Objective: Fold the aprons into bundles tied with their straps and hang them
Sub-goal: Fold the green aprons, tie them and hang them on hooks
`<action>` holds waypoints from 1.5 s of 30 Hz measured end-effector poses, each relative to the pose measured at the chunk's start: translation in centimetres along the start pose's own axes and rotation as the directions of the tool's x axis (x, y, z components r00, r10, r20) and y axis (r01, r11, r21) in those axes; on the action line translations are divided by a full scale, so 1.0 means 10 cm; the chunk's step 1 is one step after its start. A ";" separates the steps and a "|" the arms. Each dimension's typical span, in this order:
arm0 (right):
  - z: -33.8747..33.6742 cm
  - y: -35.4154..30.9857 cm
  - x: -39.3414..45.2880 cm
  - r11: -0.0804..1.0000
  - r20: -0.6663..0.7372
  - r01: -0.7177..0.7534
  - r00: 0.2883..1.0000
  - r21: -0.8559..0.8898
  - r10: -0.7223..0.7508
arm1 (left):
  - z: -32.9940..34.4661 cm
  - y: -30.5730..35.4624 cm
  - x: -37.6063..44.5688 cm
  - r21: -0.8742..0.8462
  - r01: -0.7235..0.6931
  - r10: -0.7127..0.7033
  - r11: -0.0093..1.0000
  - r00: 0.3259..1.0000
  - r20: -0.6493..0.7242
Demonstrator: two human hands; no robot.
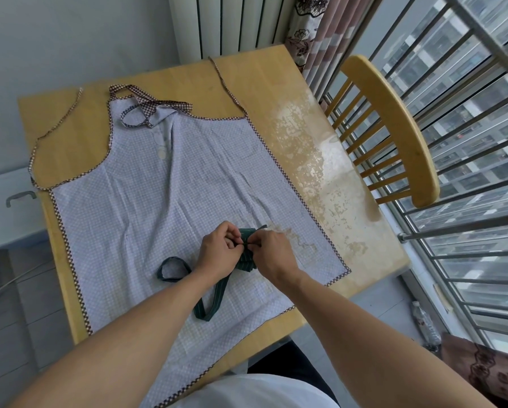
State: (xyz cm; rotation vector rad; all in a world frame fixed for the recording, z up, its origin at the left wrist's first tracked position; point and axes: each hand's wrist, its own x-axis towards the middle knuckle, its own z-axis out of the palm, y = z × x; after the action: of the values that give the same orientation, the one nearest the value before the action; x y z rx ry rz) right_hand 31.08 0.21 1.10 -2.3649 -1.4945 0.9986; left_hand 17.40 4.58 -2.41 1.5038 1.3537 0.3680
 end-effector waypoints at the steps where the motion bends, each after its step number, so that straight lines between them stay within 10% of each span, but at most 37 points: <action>1: -0.02 -0.02 0.00 0.998 0.040 0.013 0.999 -0.057 -0.011 | 0.00 -0.01 0.00 0.005 -0.005 0.005 1.000 1.000 0.000; 7: -0.19 -0.05 0.18 0.983 0.420 -0.181 0.894 0.025 0.154 | 0.05 -0.06 -0.07 0.111 -0.110 0.111 0.988 0.994 -0.004; 16: -0.25 0.07 0.19 0.858 0.538 -0.430 0.811 0.280 0.231 | 0.06 -0.22 -0.21 0.275 -0.419 0.450 0.865 0.891 -0.059; 23: -0.21 0.11 0.16 0.822 0.473 -0.472 0.831 0.319 0.293 | 0.06 -0.13 -0.19 0.298 -0.395 0.413 0.869 0.911 0.002; 30: -0.17 0.13 0.13 0.983 0.199 -0.121 0.976 0.137 0.093 | -0.04 -0.07 -0.14 0.486 -0.418 0.394 0.768 0.906 0.155; 38: -0.06 0.04 0.07 0.997 0.059 0.060 0.997 -0.046 -0.057 | -0.30 0.05 0.03 0.552 -0.298 0.033 0.778 0.898 0.438; 45: -0.03 0.09 0.08 0.999 0.057 0.032 0.998 -0.026 -0.030 | -0.17 0.00 -0.06 0.612 -0.384 0.201 0.691 0.916 0.347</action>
State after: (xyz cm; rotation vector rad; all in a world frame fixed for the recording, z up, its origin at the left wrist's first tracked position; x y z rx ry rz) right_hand 32.12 0.54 0.53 -2.3432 -1.5692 1.0525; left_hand 15.93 4.82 -1.44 2.3054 1.0706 -0.1581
